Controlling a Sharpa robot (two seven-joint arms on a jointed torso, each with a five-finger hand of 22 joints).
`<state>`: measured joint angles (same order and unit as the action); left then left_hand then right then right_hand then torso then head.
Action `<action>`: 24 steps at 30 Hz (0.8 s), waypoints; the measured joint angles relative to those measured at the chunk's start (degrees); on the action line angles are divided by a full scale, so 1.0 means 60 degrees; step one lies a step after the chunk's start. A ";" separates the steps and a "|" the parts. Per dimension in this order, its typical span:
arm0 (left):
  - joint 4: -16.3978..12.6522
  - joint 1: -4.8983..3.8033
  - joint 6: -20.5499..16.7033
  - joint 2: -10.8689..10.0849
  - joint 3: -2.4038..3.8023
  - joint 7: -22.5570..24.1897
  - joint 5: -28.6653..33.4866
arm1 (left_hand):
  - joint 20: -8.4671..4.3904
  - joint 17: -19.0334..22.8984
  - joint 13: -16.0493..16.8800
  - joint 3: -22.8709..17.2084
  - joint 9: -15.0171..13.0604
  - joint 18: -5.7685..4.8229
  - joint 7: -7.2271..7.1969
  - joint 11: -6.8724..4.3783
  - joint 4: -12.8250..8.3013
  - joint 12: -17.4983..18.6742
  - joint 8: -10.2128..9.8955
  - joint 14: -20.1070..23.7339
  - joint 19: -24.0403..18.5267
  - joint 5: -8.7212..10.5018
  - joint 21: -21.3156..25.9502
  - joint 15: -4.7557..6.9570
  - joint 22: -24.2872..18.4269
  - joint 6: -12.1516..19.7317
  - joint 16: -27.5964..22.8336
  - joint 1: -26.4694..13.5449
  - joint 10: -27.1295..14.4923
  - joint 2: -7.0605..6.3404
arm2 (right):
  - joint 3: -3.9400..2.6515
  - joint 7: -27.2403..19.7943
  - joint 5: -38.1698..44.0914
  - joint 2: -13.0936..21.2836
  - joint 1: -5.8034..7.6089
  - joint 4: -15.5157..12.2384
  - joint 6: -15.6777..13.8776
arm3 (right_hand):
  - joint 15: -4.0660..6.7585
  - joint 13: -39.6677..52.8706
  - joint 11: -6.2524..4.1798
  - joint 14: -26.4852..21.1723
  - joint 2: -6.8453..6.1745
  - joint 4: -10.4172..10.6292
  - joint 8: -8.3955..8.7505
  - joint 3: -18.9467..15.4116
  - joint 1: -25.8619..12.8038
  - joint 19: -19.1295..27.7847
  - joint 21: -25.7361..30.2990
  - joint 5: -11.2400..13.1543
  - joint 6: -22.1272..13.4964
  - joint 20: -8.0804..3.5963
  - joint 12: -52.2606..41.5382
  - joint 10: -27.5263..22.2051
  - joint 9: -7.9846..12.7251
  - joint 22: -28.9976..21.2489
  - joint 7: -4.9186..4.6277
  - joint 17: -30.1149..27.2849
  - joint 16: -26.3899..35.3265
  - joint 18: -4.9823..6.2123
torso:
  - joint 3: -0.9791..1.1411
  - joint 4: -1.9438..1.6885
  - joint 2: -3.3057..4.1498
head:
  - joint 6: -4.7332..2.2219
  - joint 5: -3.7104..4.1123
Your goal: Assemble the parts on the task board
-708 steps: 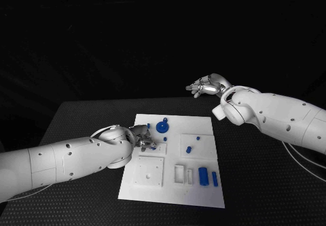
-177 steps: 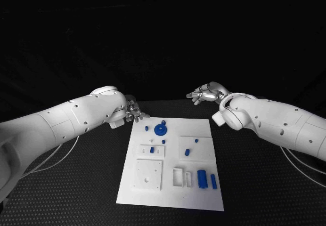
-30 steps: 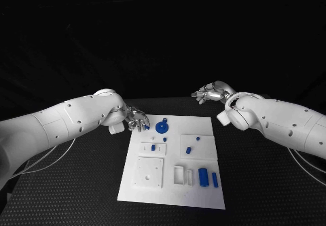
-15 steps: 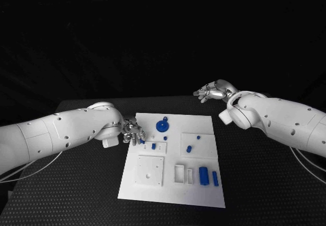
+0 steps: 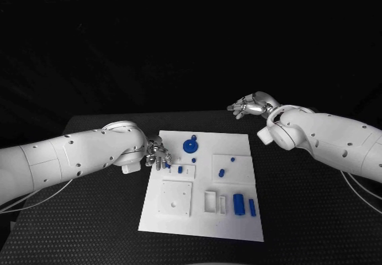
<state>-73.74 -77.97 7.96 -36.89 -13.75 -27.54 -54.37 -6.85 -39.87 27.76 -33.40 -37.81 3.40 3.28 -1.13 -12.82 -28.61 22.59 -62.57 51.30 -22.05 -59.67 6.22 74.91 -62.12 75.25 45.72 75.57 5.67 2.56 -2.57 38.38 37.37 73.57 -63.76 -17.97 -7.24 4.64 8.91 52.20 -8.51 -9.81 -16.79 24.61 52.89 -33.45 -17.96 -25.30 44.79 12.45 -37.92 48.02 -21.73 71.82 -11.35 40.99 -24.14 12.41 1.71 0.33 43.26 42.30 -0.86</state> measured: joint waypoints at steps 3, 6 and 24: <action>-0.0071 0.0004 -0.0015 -0.0006 -0.0002 -0.0021 -0.0114 | 0.0000 0.0000 -0.0001 -0.0014 0.0000 0.0000 0.0000 0.0000 0.0013 0.0000 0.0000 -0.0015 0.0000 0.0000 0.0000 -0.0013 0.0000 0.0000 0.0000 0.0001 0.0002 0.0000 | 0.0000 0.0000 -0.0001 -0.0009 0.0000 0.0003 0.0000 | 0.0000 -0.0006 0.0000 0.0000 0.0000 0.0000 0.0000 0.0000 0.0000 0.0000 0.0000 0.0000 0.0000 0.0000 0.0000 0.0000 0.0000 0.0010 0.0000 0.0004 0.0000 0.0000 | 0.0006 0.0008 0.0003 | 0.0007 0.0016; -0.0137 0.0013 -0.0040 -0.0002 -0.0002 -0.0038 -0.0281 | 0.0000 0.0001 -0.0001 -0.0029 0.0000 0.0000 0.0000 -0.0001 0.0024 0.0000 -0.0001 -0.0016 0.0000 -0.0024 0.0000 -0.0014 0.0000 0.0000 0.0000 0.0001 0.0003 0.0000 | 0.0000 0.0000 -0.0004 -0.0011 -0.0001 0.0008 0.0000 | 0.0000 -0.0007 0.0000 0.0000 0.0000 0.0000 0.0000 0.0000 0.0000 0.0000 0.0000 0.0000 0.0000 0.0000 0.0000 0.0000 0.0000 0.0011 0.0000 0.0008 0.0000 0.0000 | 0.0011 0.0016 0.0004 | 0.0009 0.0019; -0.0477 0.0183 -0.0446 -0.0109 -0.0003 -0.0091 -0.0929 | -0.0120 0.0078 -0.0139 -0.0043 -0.0116 -0.0090 -0.0071 -0.0023 0.0013 0.0408 -0.0108 -0.0380 0.0426 -0.0049 -0.0418 0.0006 -0.0002 -0.0242 0.0192 -0.0006 0.0398 -0.0018 | 0.0001 -0.0004 -0.0012 0.0002 -0.0025 0.0012 0.0022 | 0.0000 -0.0015 0.0000 0.0000 0.0000 0.0000 0.0000 0.0000 0.0000 0.0000 0.0000 0.0000 0.0000 0.0000 0.0000 0.0000 -0.0001 0.0019 0.0000 0.0007 0.0000 -0.0001 | 0.0017 0.0007 -0.0005 | 0.0092 0.0014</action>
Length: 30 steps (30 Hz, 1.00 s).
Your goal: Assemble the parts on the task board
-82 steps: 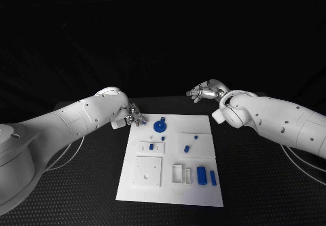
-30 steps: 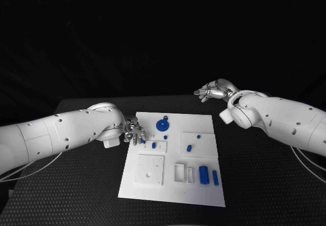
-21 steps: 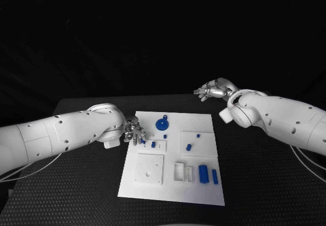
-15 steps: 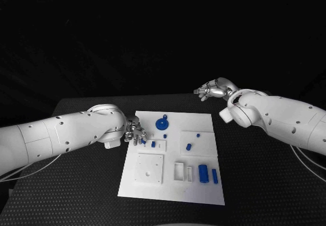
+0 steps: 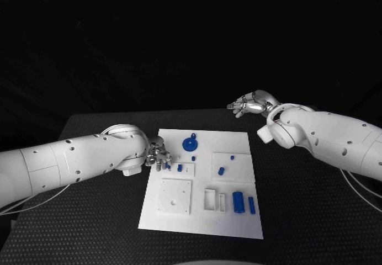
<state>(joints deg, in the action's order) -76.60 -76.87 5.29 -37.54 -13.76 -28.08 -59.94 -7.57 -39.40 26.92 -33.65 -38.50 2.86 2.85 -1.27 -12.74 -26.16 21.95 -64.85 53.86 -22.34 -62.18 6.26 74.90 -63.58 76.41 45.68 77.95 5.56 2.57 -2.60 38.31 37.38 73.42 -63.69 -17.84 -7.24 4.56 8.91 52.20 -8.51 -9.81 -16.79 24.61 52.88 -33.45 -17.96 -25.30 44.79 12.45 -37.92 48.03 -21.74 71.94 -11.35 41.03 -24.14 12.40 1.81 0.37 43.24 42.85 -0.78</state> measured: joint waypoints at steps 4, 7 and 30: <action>-0.0025 0.0013 -0.0082 -0.0017 0.0001 -0.0018 -0.0062 | -0.0015 -0.0011 0.0009 -0.0019 -0.0049 0.0056 -0.0020 0.0007 0.0017 0.0036 -0.0062 -0.0055 0.0057 0.0001 -0.0214 0.0018 0.0007 -0.0020 0.0166 -0.0026 0.0096 -0.0026 | 0.0001 0.0000 -0.0004 0.0002 -0.0011 0.0003 0.0015 | 0.0000 0.0000 0.0000 0.0000 0.0000 0.0000 0.0000 0.0000 0.0000 0.0000 0.0000 0.0000 0.0000 0.0000 0.0000 0.0000 0.0009 0.0000 0.0000 0.0000 0.0000 0.0001 | 0.0000 0.0004 0.0001 | 0.0005 -0.0006; -0.0044 0.0030 -0.0128 -0.0035 0.0001 -0.0036 -0.0100 | -0.0068 -0.0050 0.0070 -0.0028 -0.0085 0.0116 -0.0035 -0.0045 0.0023 0.0036 -0.0080 -0.0120 0.0140 0.0002 -0.0397 0.0047 0.0007 -0.0035 0.0366 -0.0041 0.0148 -0.0041 | 0.0001 0.0000 -0.0005 0.0004 -0.0014 0.0000 0.0026 | 0.0000 0.0001 0.0000 0.0000 0.0000 0.0000 0.0000 0.0000 0.0000 0.0000 0.0000 0.0000 0.0000 0.0000 0.0000 0.0000 0.0009 0.0000 0.0000 -0.0001 0.0000 0.0001 | -0.0002 0.0004 0.0000 | 0.0016 -0.0007; -0.0139 0.0215 -0.0378 -0.0093 0.0053 -0.0007 -0.0118 | -0.0064 -0.0090 0.0124 -0.0034 -0.0147 0.0196 -0.0051 -0.0197 0.0017 0.0036 -0.0174 -0.0286 0.0208 -0.0043 -0.0581 0.0049 0.0004 -0.0119 0.0577 -0.0050 0.0370 -0.0050 | 0.0001 0.0002 -0.0017 0.0018 -0.0042 -0.0003 0.0083 | -0.0025 -0.0007 0.0000 -0.0026 0.0000 0.0000 0.0000 0.0000 0.0000 0.0000 0.0038 -0.0046 0.0000 0.0000 0.0000 0.0000 0.0007 0.0015 0.0000 -0.0002 0.0000 0.0000 | -0.0005 0.0004 0.0002 | 0.0045 -0.0016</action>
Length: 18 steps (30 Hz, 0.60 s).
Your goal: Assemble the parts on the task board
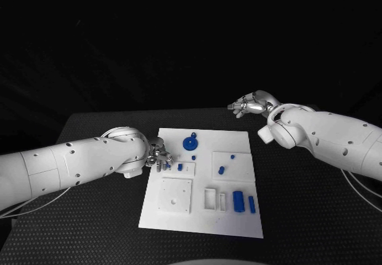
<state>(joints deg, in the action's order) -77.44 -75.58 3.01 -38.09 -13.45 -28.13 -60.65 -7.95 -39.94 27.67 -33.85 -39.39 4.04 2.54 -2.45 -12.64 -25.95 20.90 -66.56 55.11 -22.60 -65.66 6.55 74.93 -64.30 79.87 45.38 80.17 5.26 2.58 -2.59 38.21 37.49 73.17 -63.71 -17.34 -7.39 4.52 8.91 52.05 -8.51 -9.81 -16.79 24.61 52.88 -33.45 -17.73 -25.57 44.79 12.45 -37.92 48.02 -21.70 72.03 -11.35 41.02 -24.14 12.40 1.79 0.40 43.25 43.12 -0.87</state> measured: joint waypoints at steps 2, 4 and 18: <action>-0.0008 0.0004 -0.0016 -0.0009 0.0000 0.0002 -0.0001 | -0.0003 0.0000 -0.0001 0.0000 0.0000 0.0001 0.0000 0.0000 0.0000 0.0000 -0.0008 -0.0001 0.0003 0.0000 0.0000 0.0000 0.0000 0.0000 0.0000 0.0000 0.0000 0.0000 | 0.0000 0.0000 -0.0001 -0.0002 -0.0002 0.0005 0.0002 | 0.0000 -0.0010 0.0000 0.0000 0.0000 0.0000 0.0000 0.0000 0.0000 0.0000 0.0000 0.0000 0.0000 0.0000 -0.0027 0.0000 0.0003 0.0003 0.0000 0.0000 0.0034 0.0000 | 0.0002 0.0002 0.0000 | 0.0000 0.0000; -0.0012 0.0007 -0.0030 -0.0012 0.0000 0.0005 -0.0002 | -0.0033 0.0000 -0.0001 0.0000 0.0001 0.0001 0.0001 -0.0001 0.0000 0.0000 -0.0017 -0.0004 0.0034 0.0000 0.0000 0.0000 0.0000 0.0000 0.0000 0.0000 0.0002 0.0000 | 0.0000 0.0000 -0.0002 -0.0002 -0.0004 0.0005 0.0004 | 0.0000 -0.0009 0.0000 0.0000 0.0000 0.0000 0.0000 0.0000 0.0000 0.0000 0.0000 0.0000 0.0000 0.0000 -0.0037 0.0000 0.0009 0.0003 0.0000 0.0000 0.0036 0.0001 | 0.0002 0.0002 0.0000 | -0.0004 -0.0004; 0.0041 0.0015 -0.0067 -0.0017 0.0001 0.0096 0.0026 | -0.0021 0.0002 0.0008 0.0001 -0.0011 0.0002 0.0017 -0.0038 -0.0002 0.0044 -0.0018 -0.0069 0.0051 0.0045 -0.0037 -0.0002 -0.0002 -0.0016 0.0038 0.0000 0.0039 0.0000 | 0.0000 0.0000 -0.0006 -0.0009 -0.0020 0.0008 0.0011 | 0.0001 -0.0009 0.0000 0.0001 0.0000 0.0000 0.0000 0.0000 0.0000 0.0000 0.0000 -0.0037 0.0000 0.0000 -0.0037 0.0000 0.0008 0.0003 0.0000 -0.0001 0.0037 0.0001 | -0.0005 0.0003 0.0004 | -0.0027 0.0016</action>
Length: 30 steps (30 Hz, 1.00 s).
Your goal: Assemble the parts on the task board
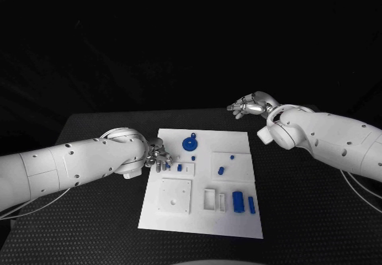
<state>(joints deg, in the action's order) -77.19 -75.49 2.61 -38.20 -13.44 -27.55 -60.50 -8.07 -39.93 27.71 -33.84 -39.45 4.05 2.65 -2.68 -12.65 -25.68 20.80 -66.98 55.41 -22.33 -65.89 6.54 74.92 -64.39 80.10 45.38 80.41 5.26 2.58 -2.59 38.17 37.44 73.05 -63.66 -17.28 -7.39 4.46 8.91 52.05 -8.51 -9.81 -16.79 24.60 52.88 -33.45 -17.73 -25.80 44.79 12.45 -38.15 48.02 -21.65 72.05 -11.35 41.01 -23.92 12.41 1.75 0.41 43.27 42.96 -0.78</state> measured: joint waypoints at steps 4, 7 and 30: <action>-0.0018 0.0001 0.0005 -0.0036 0.0000 0.0025 0.0047 | 0.0001 0.0000 0.0013 0.0001 -0.0017 0.0000 0.0001 -0.0002 0.0000 0.0000 -0.0003 -0.0004 0.0000 0.0034 0.0000 -0.0003 0.0000 0.0000 0.0000 0.0041 0.0002 -0.0041 | 0.0000 0.0000 -0.0001 -0.0001 -0.0004 -0.0002 0.0002 | 0.0000 0.0000 0.0000 0.0000 0.0000 0.0000 0.0000 0.0000 0.0000 0.0000 0.0000 0.0000 0.0000 0.0000 0.0000 0.0000 0.0000 0.0008 0.0000 0.0000 0.0000 -0.0001 | 0.0000 -0.0001 0.0000 | -0.0005 0.0002; -0.0052 0.0005 0.0017 -0.0085 0.0000 0.0047 0.0108 | 0.0001 0.0000 0.0013 0.0001 -0.0033 0.0001 0.0001 -0.0012 -0.0001 0.0000 -0.0003 -0.0009 0.0000 0.0036 0.0000 0.0004 -0.0001 -0.0001 0.0000 0.0046 0.0012 -0.0046 | 0.0000 0.0000 -0.0002 0.0001 -0.0010 -0.0002 0.0003 | 0.0001 0.0000 0.0000 0.0001 0.0000 0.0000 0.0000 0.0000 0.0000 0.0000 0.0000 0.0000 0.0000 0.0000 0.0000 0.0000 0.0000 0.0007 0.0000 -0.0001 0.0000 -0.0001 | -0.0001 -0.0001 0.0001 | 0.0005 0.0002; -0.0098 0.0010 0.0292 -0.0155 -0.0002 0.0149 0.0261 | 0.0004 0.0003 0.0066 -0.0027 -0.0110 0.0008 -0.0030 -0.0015 0.0027 0.0000 0.0000 -0.0028 -0.0001 -0.0170 -0.0074 0.0041 -0.0002 -0.0035 0.0111 0.0138 0.0015 -0.0137 | 0.0000 0.0002 -0.0005 0.0006 -0.0033 0.0000 0.0010 | -0.0019 -0.0007 0.0000 -0.0020 0.0000 0.0000 0.0000 0.0000 0.0000 0.0036 0.0000 0.0001 0.0000 0.0036 0.0000 0.0000 0.0008 0.0014 0.0000 -0.0001 0.0000 0.0000 | 0.0002 -0.0006 -0.0001 | 0.0027 0.0015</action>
<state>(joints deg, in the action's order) -77.79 -75.43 4.36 -39.13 -13.45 -26.65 -58.94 -8.05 -39.91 28.11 -34.01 -40.11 4.10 2.47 -2.77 -12.49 -25.68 20.80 -67.15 55.41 -23.35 -66.33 6.79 74.90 -64.60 80.77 46.21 80.50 4.44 2.58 -2.58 38.14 37.47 72.85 -63.66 -17.22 -7.50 4.42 8.91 51.93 -8.51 -9.81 -16.79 24.60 52.88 -33.23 -17.74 -25.80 44.79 12.67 -38.15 48.03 -21.60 72.13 -11.35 41.01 -23.92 12.41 1.76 0.37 43.26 43.12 -0.69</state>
